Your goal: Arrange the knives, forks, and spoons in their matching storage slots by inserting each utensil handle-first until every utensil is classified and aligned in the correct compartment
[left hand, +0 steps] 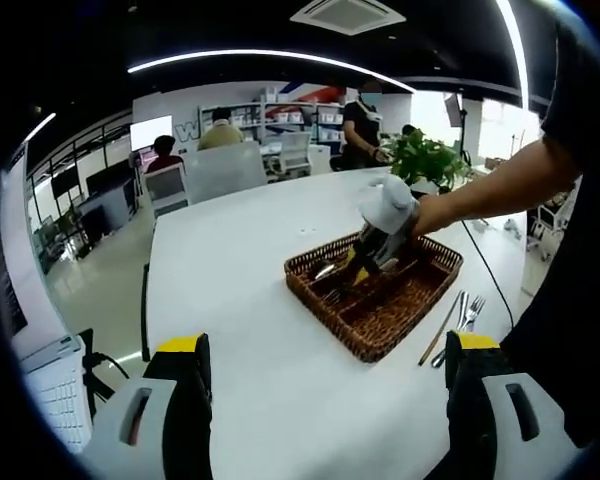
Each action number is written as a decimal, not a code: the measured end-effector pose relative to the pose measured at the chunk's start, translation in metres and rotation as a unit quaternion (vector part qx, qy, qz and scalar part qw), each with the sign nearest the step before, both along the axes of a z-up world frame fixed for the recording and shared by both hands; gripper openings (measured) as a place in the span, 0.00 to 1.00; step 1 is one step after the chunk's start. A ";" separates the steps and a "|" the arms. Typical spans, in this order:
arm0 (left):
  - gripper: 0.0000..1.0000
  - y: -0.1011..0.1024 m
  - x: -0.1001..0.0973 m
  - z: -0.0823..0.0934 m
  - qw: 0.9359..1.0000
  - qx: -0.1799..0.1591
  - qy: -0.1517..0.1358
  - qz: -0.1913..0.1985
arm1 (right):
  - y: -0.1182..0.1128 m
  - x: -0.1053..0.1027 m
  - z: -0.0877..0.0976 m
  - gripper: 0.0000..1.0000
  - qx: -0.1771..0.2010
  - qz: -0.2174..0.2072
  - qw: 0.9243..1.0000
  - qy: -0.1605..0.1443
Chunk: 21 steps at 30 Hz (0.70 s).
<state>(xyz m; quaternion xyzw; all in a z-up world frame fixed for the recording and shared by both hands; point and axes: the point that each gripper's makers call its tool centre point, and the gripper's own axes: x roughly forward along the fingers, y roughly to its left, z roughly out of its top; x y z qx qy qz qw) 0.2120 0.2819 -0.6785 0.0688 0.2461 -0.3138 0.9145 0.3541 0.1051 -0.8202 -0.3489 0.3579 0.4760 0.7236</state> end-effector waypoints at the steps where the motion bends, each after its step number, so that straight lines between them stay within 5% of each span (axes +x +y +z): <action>1: 0.99 -0.002 0.001 0.001 1.000 0.000 -0.001 -0.001 | -0.001 0.000 0.005 0.32 0.009 -0.011 1.000 0.006; 11: 0.99 -0.016 0.007 0.011 1.000 -0.012 -0.016 -0.010 | -0.022 0.008 0.071 0.70 0.087 -0.035 0.995 -0.046; 17: 0.99 -0.022 0.007 0.014 0.999 -0.016 -0.025 -0.014 | -0.039 0.006 0.108 1.00 0.150 -0.078 0.981 -0.091; 21: 0.99 -0.032 0.006 0.016 0.999 -0.019 -0.032 -0.019 | -0.063 -0.004 0.134 1.00 0.185 -0.107 0.971 -0.110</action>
